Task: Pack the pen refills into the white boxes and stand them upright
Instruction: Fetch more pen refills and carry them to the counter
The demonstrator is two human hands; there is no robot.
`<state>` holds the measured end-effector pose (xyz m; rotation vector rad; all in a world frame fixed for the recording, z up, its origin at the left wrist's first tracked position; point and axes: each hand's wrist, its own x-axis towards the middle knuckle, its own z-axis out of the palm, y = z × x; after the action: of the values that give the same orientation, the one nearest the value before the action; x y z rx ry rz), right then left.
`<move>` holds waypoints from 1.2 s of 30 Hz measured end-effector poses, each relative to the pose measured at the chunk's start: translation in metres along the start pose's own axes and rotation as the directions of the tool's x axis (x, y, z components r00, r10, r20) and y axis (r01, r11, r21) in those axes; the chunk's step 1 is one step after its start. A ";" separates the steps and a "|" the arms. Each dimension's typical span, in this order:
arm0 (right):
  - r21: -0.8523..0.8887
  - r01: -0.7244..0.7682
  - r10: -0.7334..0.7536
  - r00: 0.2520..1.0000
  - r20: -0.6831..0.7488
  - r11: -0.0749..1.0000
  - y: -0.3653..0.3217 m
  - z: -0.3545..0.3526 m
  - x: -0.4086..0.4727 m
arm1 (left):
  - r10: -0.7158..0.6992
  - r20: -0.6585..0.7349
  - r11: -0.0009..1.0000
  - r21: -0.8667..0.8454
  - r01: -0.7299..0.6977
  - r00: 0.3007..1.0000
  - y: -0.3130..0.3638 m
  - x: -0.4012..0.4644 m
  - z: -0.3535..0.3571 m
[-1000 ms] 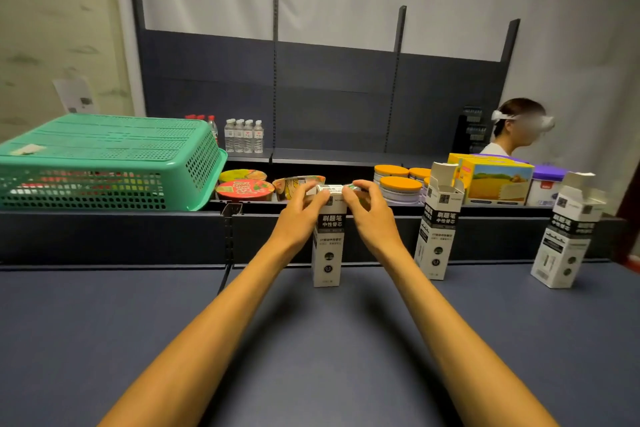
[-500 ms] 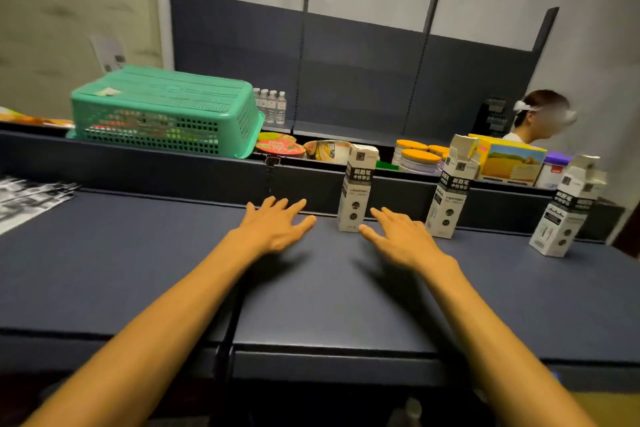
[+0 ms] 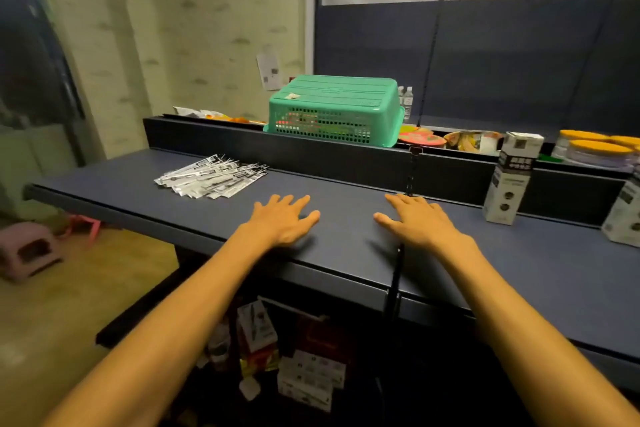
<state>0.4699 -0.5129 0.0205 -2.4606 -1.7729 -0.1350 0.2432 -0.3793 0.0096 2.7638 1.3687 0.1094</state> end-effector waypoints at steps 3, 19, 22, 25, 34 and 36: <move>0.006 0.063 -0.063 0.998 -0.003 0.998 -0.053 0.003 0.025 | -0.044 -0.006 0.999 -0.012 0.043 0.999 -0.056 0.000 -0.004; 0.044 -0.085 0.087 0.995 -0.057 0.995 -0.238 0.027 0.136 | 0.019 -0.043 0.996 -0.088 -0.023 0.999 -0.284 0.081 -0.025; 0.020 -0.121 0.122 0.990 -0.076 0.992 -0.241 0.029 0.146 | 0.034 -0.026 0.993 -0.114 -0.037 0.999 -0.281 0.109 -0.021; 0.005 -0.147 0.147 0.986 -0.079 0.989 -0.236 0.032 0.153 | 0.015 0.060 0.997 -0.077 -0.010 0.998 -0.275 0.133 -0.014; 0.030 -0.186 0.189 0.972 -0.142 0.982 -0.221 0.027 0.176 | 0.073 0.076 0.994 -0.083 -0.067 0.994 -0.265 0.165 -0.023; 0.051 -0.183 0.188 0.972 -0.143 0.982 -0.218 0.027 0.183 | 0.068 0.106 0.994 -0.090 -0.058 0.992 -0.266 0.169 -0.026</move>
<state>0.3211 -0.2691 0.0252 -2.5021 -1.4664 -0.2576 0.1326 -0.0834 0.0209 2.6982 1.2214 0.0197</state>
